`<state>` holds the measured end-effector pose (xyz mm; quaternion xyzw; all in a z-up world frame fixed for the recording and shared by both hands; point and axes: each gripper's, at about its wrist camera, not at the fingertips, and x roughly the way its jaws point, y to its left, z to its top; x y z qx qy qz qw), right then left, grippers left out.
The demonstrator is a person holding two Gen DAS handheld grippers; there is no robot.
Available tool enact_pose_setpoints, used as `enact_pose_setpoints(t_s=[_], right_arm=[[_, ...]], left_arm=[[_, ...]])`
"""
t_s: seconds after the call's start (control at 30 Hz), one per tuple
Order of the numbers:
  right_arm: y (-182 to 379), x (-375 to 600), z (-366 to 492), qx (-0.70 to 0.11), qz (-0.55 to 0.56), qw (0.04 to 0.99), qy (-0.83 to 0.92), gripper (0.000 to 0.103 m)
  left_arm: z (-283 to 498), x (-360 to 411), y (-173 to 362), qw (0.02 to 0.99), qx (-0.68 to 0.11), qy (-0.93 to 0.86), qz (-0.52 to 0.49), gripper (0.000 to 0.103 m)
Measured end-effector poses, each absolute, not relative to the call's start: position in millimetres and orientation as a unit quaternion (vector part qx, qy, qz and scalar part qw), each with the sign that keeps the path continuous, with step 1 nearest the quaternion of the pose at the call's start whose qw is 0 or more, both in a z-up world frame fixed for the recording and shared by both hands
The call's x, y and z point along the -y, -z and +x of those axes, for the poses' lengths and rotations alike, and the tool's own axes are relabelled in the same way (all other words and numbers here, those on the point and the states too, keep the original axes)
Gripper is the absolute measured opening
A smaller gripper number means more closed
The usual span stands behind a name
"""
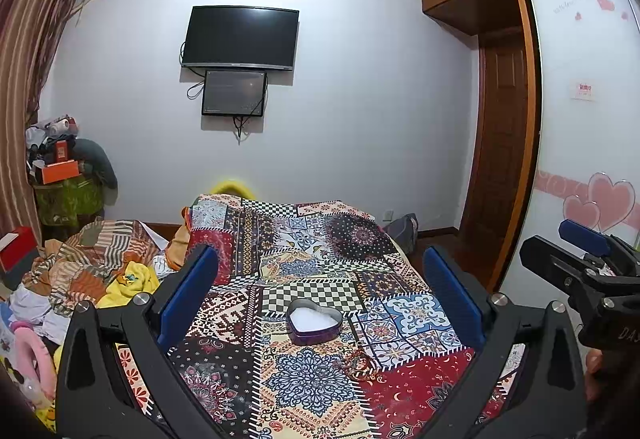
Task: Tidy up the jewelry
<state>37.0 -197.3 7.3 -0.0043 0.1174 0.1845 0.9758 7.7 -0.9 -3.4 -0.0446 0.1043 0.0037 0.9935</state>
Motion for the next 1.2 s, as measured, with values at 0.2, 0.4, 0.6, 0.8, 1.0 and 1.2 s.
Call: enact_pose_setpoints(t_s=[0.2,0.4,0.6,0.8,1.0,1.2], right_arm=[[-7,198,37,-0.119,-0.005,0.976,-0.184,0.1],[-5,198,41,-0.124,-0.003,0.975,-0.184,0.1],[-3,198,48,-0.133,-0.003,0.974,-0.185,0.1],[4,198,57,-0.146,-0.003,0.972,-0.181,0.1],[20,200,78,-0.178,-0.003,0.97,-0.166,0.1],[51,207,109,-0.231,-0.011,0.962,-0.145,0.1]], left_arm=[[11,2,5,0.993,-0.107,-0.003,-0.046,0.103],[17,2,8,0.992,-0.113,-0.003,-0.048,0.103],[24,0,12,0.992,-0.118,-0.003,-0.047,0.103],[37,-2,20,0.99,-0.132,-0.006,-0.046,0.103],[64,-10,38,0.984,-0.173,-0.014,-0.051,0.103],[99,-27,73,0.97,-0.236,-0.025,-0.059,0.103]])
